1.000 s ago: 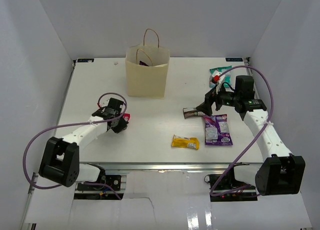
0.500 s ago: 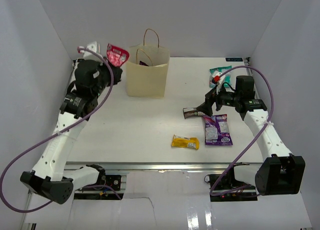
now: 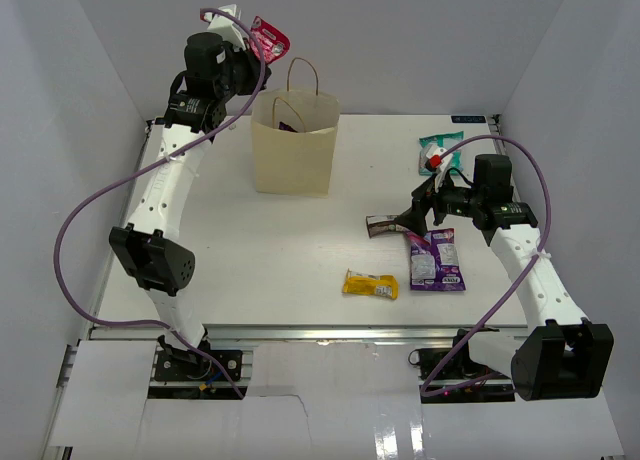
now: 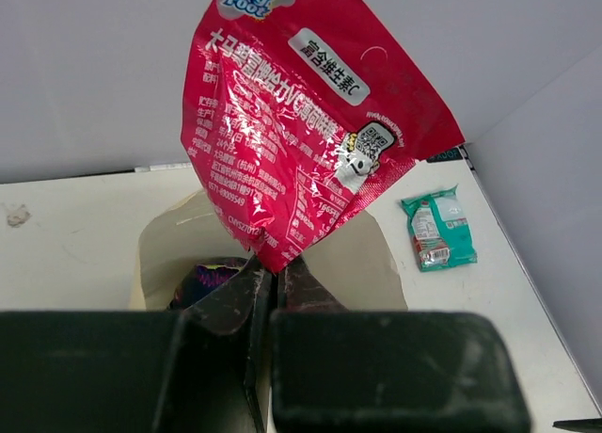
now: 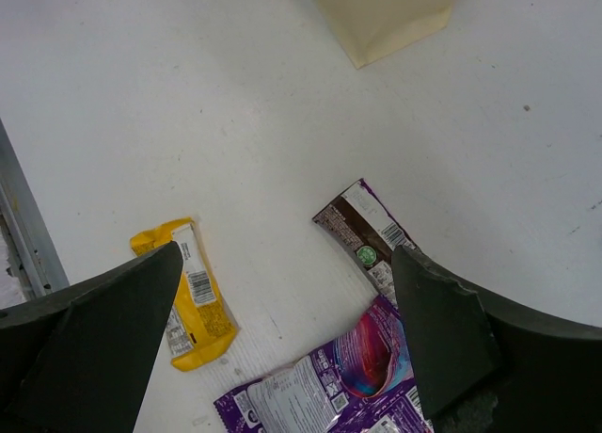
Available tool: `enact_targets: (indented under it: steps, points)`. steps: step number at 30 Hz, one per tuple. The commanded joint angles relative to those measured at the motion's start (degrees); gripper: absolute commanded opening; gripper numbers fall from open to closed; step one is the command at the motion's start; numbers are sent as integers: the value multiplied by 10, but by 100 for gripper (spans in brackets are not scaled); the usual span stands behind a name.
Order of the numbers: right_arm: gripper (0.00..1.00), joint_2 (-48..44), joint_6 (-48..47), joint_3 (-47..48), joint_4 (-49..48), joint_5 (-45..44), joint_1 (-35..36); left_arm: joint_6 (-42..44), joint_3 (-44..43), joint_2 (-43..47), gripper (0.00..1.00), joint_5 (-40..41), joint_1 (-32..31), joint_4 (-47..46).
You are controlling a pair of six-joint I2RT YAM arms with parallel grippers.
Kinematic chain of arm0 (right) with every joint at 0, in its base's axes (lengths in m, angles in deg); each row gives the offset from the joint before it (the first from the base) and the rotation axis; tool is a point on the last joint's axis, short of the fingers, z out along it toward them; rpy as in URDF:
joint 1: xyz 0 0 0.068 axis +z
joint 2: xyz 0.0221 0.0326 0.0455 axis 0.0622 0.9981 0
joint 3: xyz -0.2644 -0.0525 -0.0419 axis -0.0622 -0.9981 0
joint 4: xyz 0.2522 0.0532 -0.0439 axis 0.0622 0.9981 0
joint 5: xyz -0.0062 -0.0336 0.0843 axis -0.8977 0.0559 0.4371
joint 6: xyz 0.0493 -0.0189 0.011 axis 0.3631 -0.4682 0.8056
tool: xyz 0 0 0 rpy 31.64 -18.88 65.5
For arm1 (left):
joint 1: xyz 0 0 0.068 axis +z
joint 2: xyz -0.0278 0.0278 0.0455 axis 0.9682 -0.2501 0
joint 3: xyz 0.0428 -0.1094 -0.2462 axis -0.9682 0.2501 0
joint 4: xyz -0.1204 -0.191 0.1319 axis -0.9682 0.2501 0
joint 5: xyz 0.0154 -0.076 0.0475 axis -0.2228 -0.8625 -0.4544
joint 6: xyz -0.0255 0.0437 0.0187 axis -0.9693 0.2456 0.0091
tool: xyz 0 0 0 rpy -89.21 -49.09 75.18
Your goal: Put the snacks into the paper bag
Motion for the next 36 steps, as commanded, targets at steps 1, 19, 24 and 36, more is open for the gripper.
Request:
enact_targets:
  steps: [1,19,24,36]
  points:
    - [97,-11,-9,-4,11,3,-4,-18,-58,-15,0,-56,10,5]
    - [97,-5,-21,-15,11,-4,-4,13,35,-11,27,-99,14,19]
    - [98,-4,-26,-19,12,-6,-4,13,21,-8,46,-86,13,22]
    - [90,121,-546,-3,263,-44,-2,39,181,179,80,40,18,4]
